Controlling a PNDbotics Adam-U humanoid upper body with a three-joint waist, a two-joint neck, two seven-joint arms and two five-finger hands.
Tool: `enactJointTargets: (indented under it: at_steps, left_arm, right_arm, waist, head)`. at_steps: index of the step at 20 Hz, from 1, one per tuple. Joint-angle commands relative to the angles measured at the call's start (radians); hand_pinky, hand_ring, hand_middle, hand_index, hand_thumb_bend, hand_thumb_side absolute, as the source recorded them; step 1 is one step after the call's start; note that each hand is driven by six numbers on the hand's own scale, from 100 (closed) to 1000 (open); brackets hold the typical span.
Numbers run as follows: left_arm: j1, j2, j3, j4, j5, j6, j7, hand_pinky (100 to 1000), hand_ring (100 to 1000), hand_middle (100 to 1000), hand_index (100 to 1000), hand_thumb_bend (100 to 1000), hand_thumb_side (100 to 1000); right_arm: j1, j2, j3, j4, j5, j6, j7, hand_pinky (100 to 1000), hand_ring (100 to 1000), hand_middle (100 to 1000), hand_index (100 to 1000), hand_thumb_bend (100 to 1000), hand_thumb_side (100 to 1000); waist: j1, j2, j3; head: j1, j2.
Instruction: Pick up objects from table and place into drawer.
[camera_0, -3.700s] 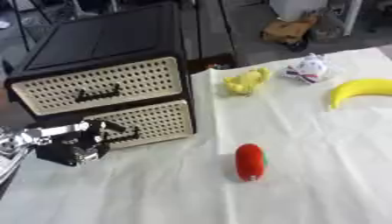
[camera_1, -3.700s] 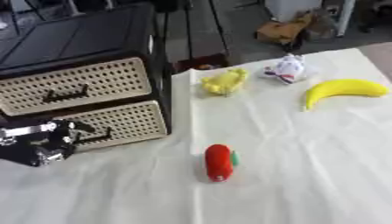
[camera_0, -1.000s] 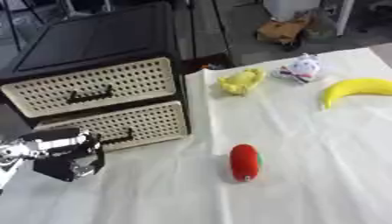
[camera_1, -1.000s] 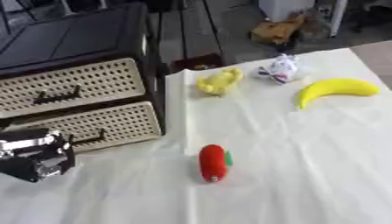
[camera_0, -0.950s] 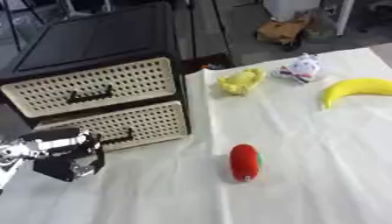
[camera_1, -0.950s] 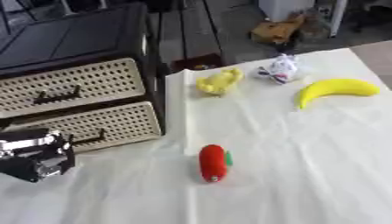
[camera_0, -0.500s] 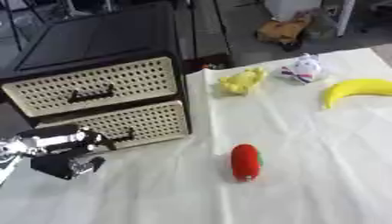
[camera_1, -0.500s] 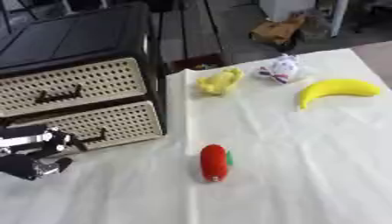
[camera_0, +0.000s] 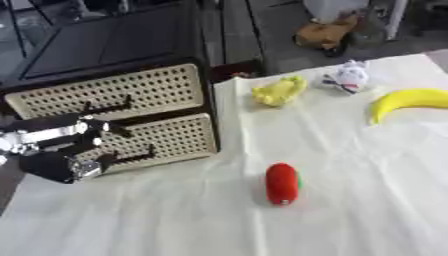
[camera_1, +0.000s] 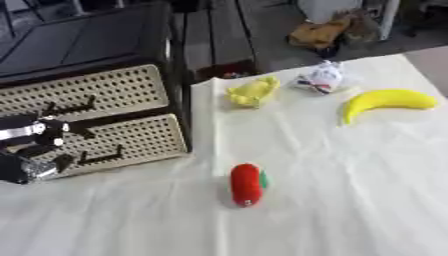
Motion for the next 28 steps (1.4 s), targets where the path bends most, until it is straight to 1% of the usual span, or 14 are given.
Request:
enactJointTargets:
  at_steps: [1,5,10,15,18,23,25,28]
  left_arm:
    - [-0.016,0.039,0.008,-0.007,-0.025,0.005,0.021,100,100,100,931,100,527]
    - [-0.026,0.027,-0.004,0.027,-0.049,0.004,0.022,100,100,100,954,100,532]
    - [-0.039,0.009,-0.012,0.097,-0.069,0.005,0.005,100,100,100,997,100,537]
    - [-0.041,-0.004,-0.012,0.149,-0.095,-0.005,0.005,100,100,100,983,100,537]
    - [-0.042,-0.009,-0.014,0.159,-0.104,-0.014,0.005,100,100,100,955,100,538]
    - [-0.046,-0.009,-0.009,0.147,-0.095,-0.016,0.012,100,100,100,964,100,537]
    - [-0.045,-0.004,-0.008,0.142,-0.101,-0.014,0.021,100,100,100,971,100,534]
    - [-0.045,-0.003,-0.009,0.147,-0.119,-0.015,0.032,100,100,100,950,100,534]
  right_arm:
    - [-0.012,-0.019,-0.009,-0.016,0.0,0.001,0.0,642,801,735,866,100,1000]
    - [-0.018,-0.016,-0.008,-0.016,-0.003,0.002,-0.001,642,801,735,865,100,1000]
    - [-0.024,-0.013,-0.009,-0.016,-0.005,0.002,-0.001,642,802,735,866,100,1000]
    - [-0.024,-0.009,-0.012,-0.016,-0.003,0.005,-0.001,643,803,734,866,100,1000]
    - [-0.022,-0.006,-0.013,-0.016,0.0,0.009,0.0,644,804,733,866,100,1000]
    - [-0.018,-0.002,-0.013,-0.016,0.003,0.014,0.004,645,805,731,867,100,1000]
    - [-0.019,-0.001,-0.012,-0.016,0.002,0.014,0.004,645,805,732,867,100,1000]
    - [-0.022,0.0,-0.01,-0.016,-0.004,0.016,0.006,645,805,732,867,100,1000]
  waist:
    - [-0.008,-0.021,-0.002]
    - [-0.007,-0.017,-0.009]
    - [-0.004,-0.01,-0.019]
    - [0.0,-0.003,-0.023]
    - [0.0,0.0,-0.02]
    - [-0.001,0.001,-0.013]
    - [-0.001,0.0,-0.012]
    - [-0.002,0.001,-0.013]
  head:
    - [0.004,-0.011]
    - [0.007,-0.016]
    - [0.012,-0.024]
    - [0.011,-0.024]
    - [0.01,-0.019]
    - [0.011,-0.014]
    - [0.013,-0.015]
    - [0.014,-0.021]
